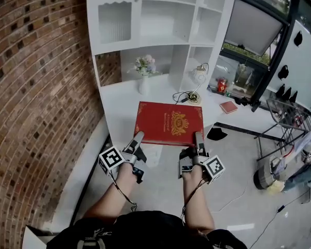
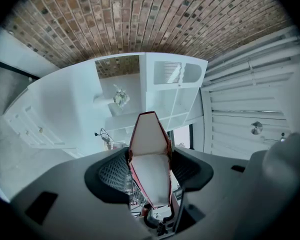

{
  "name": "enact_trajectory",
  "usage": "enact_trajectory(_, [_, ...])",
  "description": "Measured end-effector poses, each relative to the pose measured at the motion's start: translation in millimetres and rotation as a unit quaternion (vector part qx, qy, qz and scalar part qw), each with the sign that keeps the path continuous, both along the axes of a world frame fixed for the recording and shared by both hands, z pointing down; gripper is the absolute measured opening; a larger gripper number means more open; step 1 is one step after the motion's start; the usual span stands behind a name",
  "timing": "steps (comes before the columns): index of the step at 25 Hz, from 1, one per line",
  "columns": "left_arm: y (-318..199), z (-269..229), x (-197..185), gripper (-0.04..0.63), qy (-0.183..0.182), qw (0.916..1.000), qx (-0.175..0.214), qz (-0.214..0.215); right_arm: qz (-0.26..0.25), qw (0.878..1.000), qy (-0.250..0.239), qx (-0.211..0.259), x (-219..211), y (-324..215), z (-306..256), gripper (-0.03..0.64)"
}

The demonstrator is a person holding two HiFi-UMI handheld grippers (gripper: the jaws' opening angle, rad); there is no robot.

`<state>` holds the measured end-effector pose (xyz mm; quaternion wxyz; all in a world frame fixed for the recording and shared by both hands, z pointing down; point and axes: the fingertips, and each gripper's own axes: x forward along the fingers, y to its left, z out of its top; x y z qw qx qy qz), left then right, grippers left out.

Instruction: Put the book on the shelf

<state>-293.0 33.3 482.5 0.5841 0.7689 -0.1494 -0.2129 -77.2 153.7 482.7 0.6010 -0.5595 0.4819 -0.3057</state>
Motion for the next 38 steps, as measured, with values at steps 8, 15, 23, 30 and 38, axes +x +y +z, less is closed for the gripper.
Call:
enact_trajectory(8, [-8.2, -5.2, 48.8, 0.262, 0.003, 0.9997, 0.017, -0.016, -0.017, 1.0, 0.017, 0.012, 45.7, -14.6, -13.5, 0.261])
enact_trajectory(15, [-21.8, -6.6, 73.9, 0.263, 0.003, 0.9994, 0.019, -0.029, -0.03, 0.999, 0.019, 0.006, 73.2, -33.1, -13.9, 0.262])
enact_trajectory(23, [-54.6, -5.0, 102.6, 0.262, 0.012, 0.9988, 0.027, -0.039, -0.038, 0.999, 0.027, 0.006, 103.7, -68.5, -10.5, 0.262])
enact_trajectory(30, [-101.9, -11.2, 149.3, 0.262, 0.039, 0.9972, 0.052, -0.038, -0.044, 0.998, 0.034, 0.009, 148.4, -115.8, -11.2, 0.262])
enact_trajectory(38, [-170.2, -15.1, 204.4, 0.263, 0.031, 0.9973, 0.046, -0.049, -0.054, 0.998, 0.037, 0.013, 206.4, -191.3, -18.6, 0.262])
